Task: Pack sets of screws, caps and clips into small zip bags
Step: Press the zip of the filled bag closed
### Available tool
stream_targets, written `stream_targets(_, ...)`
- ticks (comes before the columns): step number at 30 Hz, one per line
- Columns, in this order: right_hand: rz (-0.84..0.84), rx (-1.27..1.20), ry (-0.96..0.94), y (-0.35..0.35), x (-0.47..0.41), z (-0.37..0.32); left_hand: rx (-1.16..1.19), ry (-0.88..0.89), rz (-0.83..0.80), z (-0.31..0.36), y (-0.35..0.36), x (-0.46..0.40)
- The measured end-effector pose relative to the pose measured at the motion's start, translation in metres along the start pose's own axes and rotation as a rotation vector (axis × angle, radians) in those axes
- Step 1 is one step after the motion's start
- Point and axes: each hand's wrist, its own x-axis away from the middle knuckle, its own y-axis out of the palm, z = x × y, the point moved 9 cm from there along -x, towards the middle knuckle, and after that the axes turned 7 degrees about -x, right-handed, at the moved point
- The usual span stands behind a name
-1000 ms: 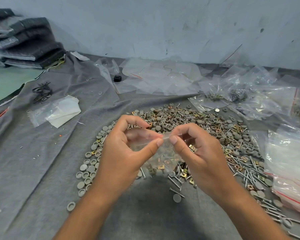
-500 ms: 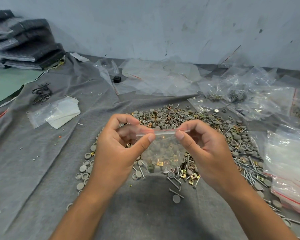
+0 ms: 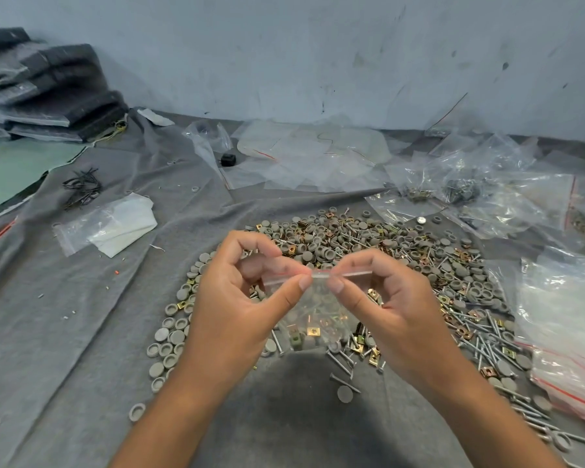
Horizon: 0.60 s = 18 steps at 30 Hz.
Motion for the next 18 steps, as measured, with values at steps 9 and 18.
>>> stream_targets(9,0.1,-0.072,0.012,-0.016,0.001,0.007,0.091,-0.074,0.066,-0.01,-0.008,-0.002)
stream_targets(18,0.092,-0.053,0.026,-0.012,0.001,0.009,0.067,-0.03,0.033,-0.012,-0.003,-0.001)
